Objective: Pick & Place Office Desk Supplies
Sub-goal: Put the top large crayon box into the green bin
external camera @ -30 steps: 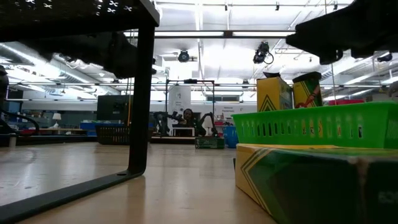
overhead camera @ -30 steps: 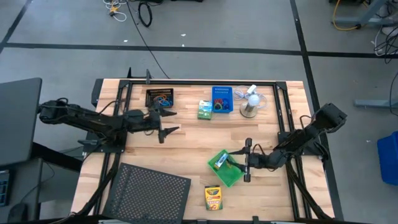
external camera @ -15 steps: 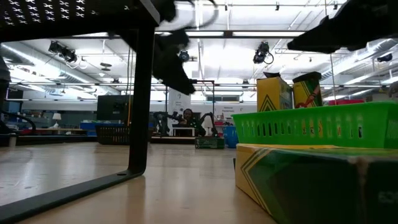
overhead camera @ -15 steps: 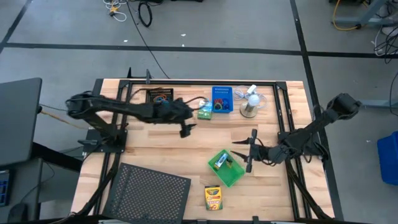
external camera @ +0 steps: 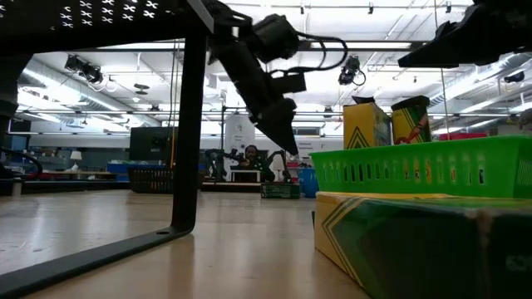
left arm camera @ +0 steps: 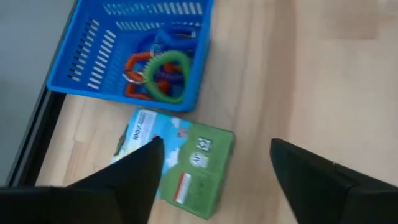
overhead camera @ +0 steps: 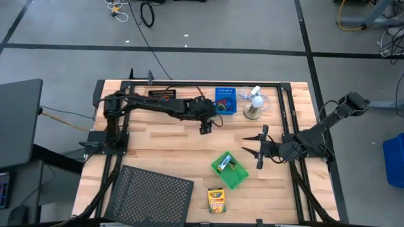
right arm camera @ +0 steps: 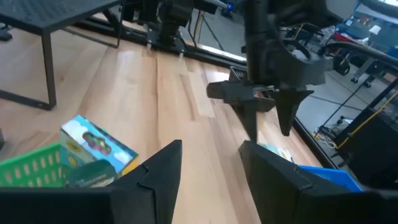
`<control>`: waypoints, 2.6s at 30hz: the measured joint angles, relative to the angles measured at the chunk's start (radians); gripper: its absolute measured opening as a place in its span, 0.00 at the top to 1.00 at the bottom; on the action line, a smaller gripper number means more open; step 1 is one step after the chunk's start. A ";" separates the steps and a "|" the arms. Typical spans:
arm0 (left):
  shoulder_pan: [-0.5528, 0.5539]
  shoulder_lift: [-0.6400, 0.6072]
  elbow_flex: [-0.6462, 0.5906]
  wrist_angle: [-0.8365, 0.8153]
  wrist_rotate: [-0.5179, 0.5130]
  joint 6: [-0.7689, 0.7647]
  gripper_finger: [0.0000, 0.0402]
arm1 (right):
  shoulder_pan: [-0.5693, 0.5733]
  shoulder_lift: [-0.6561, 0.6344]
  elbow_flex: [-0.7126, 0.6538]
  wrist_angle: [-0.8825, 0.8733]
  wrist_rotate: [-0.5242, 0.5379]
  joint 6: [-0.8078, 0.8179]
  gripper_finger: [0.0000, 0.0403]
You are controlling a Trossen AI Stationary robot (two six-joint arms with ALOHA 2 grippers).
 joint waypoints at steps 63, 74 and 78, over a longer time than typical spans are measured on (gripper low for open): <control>-0.110 0.201 0.199 -0.546 0.291 -0.167 1.00 | -0.051 -0.004 0.095 -0.122 -0.122 -0.004 0.55; -0.149 0.192 0.195 -0.767 0.343 -0.045 1.00 | -0.183 -0.004 0.096 -0.123 -0.332 0.034 0.55; -0.151 0.136 0.187 -0.694 0.192 -0.130 0.99 | -0.262 -0.004 0.097 -0.160 -0.434 0.087 0.55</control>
